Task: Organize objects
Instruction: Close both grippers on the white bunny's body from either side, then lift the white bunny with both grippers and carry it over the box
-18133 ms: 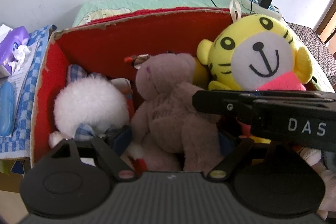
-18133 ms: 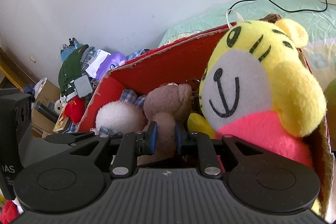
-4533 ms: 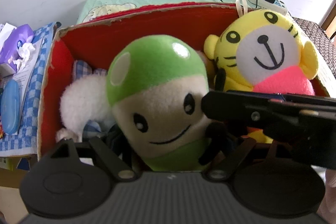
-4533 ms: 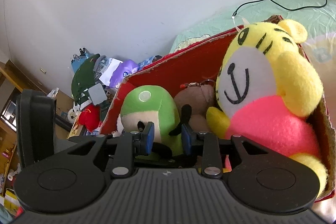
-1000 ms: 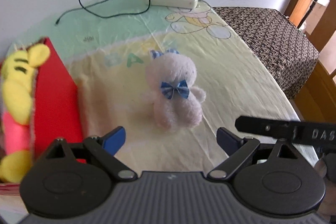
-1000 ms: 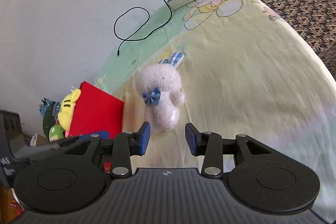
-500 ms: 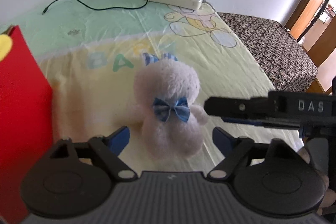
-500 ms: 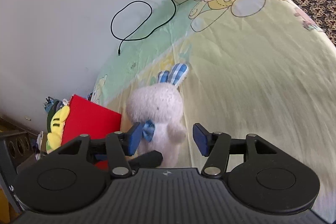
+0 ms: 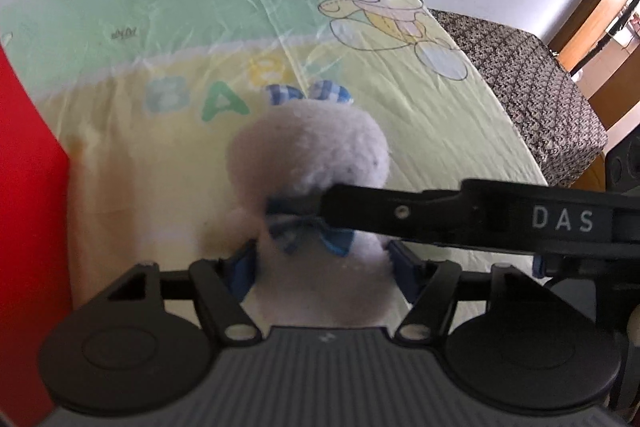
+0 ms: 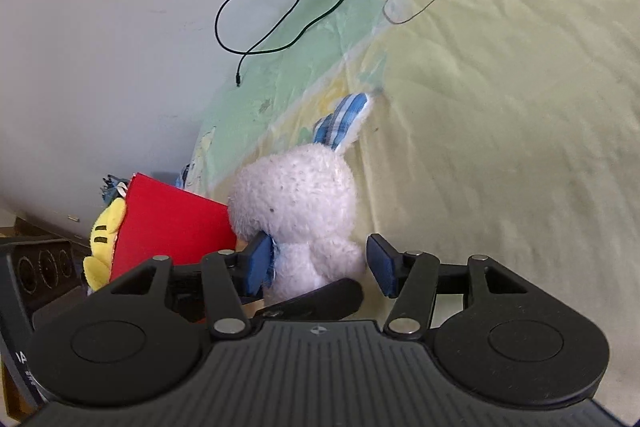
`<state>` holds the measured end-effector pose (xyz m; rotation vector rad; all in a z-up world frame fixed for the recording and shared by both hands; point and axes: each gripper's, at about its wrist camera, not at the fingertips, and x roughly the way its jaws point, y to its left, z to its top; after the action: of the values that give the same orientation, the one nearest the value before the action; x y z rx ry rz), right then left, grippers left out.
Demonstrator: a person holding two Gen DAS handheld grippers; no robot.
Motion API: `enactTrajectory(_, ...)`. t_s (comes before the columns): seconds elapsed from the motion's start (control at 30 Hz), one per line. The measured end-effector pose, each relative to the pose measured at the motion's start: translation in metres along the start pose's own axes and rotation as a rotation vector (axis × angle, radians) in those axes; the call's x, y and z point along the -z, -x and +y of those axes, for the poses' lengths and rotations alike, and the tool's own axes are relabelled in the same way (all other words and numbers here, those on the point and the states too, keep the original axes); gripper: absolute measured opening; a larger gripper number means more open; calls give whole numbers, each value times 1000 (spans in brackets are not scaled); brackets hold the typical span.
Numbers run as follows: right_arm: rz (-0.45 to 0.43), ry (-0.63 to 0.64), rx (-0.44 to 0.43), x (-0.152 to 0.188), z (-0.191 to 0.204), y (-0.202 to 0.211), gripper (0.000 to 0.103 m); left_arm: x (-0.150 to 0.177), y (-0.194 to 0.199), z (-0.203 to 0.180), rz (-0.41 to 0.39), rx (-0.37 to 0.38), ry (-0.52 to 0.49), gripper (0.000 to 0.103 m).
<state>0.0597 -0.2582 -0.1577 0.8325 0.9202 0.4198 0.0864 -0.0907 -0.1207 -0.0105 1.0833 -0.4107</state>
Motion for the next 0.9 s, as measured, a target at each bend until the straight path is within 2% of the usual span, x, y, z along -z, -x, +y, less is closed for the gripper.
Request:
enactTrajectory(0.17, 15, -17, -21, 0, 0, 1, 45, -1, 2, 1, 2, 10, 9, 67)
enactTrajectory(0.23, 13, -25, -29, 0, 0, 5, 36, 0, 6, 3, 0, 28, 16, 63)
enactTrajectory(0.33, 16, -8, -18, 2, 4, 12, 33, 1, 8, -2, 4, 21, -8, 63)
enactTrajectory(0.6, 3, 34, -14, 21, 17, 40, 31, 17, 29, -23, -11, 23, -74, 61)
enactTrajectory(0.9, -20, 85, -1, 61, 37, 73, 31, 54, 62, -43, -32, 30, -146, 61)
